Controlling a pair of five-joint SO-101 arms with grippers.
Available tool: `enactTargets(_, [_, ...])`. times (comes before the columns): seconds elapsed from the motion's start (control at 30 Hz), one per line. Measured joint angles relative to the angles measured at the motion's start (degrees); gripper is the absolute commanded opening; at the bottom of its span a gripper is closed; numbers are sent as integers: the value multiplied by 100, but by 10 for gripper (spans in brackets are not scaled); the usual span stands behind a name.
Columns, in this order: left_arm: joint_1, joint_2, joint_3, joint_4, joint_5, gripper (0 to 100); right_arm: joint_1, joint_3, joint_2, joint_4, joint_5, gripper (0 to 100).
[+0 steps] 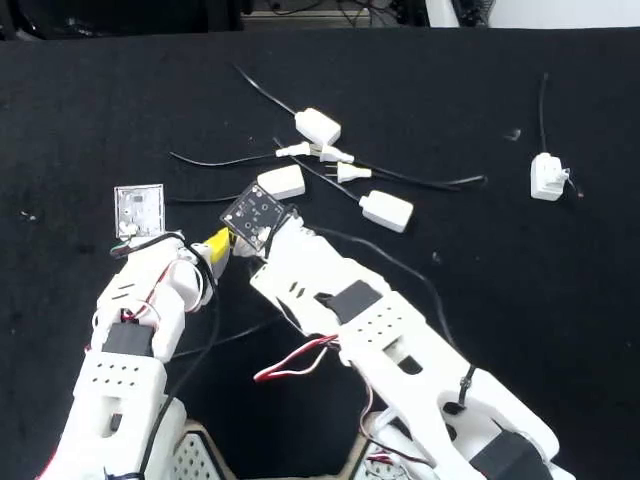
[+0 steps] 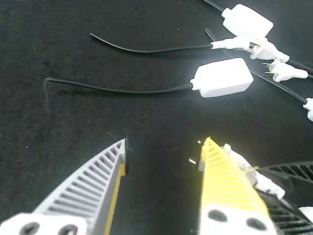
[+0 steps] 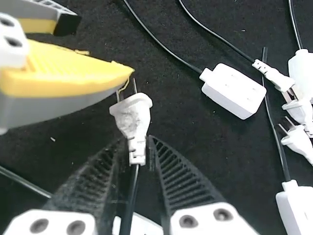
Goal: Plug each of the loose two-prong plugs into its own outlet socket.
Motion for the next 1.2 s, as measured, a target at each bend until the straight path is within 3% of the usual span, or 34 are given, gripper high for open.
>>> enactTargets(0.53, [0, 35, 0, 0, 9, 248, -387, 607, -1389, 185, 0, 11])
enactTargets(1.0, [-9, 35, 0, 0, 9, 248, -387, 607, -1451, 185, 0, 11])
enactTargets(1.2, [-413, 35, 0, 0, 0, 248, 79, 607, -1442, 185, -53, 11])
